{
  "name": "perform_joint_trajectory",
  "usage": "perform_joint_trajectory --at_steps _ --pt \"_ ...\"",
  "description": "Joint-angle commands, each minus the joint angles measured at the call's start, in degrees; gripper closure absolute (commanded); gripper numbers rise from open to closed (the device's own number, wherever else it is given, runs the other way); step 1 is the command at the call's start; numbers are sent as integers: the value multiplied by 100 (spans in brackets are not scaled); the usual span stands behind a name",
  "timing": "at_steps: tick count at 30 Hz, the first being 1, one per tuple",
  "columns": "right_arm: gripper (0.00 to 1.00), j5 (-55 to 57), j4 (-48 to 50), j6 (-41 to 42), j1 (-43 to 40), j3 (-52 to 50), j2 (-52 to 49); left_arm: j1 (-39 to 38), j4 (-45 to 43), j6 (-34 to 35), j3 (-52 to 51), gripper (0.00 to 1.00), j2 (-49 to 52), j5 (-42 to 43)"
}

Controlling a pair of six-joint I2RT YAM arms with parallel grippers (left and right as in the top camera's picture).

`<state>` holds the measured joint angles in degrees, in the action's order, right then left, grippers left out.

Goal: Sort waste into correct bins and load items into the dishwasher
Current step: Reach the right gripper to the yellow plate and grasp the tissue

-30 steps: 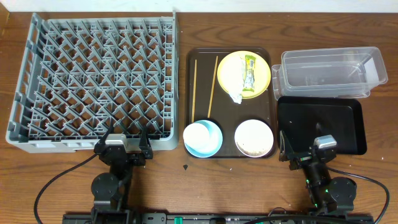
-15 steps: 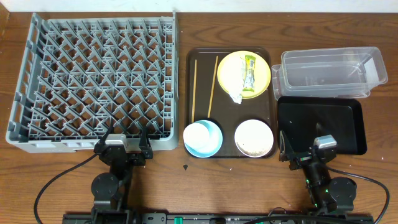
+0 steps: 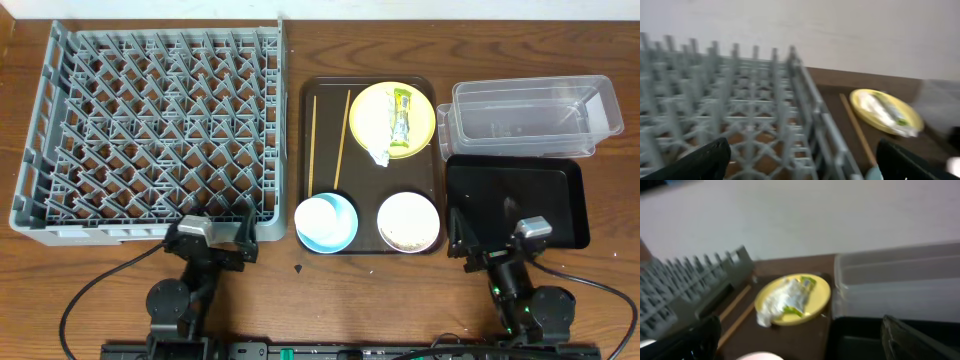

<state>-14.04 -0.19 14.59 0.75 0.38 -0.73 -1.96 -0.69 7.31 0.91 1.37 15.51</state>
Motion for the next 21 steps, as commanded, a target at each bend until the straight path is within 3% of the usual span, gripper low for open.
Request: perform_joint_trajectory --at_steps 1,6,8,14,17,21 --pt "1 -468 -22 332 -31 389 -15 22 44 684 695 6 59 658" --pt "1 -487 -894 -59 -31 1753 -673 22 839 973 2251 6 951 656" --pt "1 -487 -1615 -155 -33 2743 -1591 22 1956 970 3475 6 2026 660" --pt "1 -772 -3324 -136 -31 5034 -4083 22 4306 973 5908 6 4199 660" --pt "1 -1027 -4122 -195 -31 6113 -5416 22 5005 975 6673 6 4892 660" --pt "1 -1735 -4325 190 -28 6594 -6564 22 5241 975 6887 6 5243 664"
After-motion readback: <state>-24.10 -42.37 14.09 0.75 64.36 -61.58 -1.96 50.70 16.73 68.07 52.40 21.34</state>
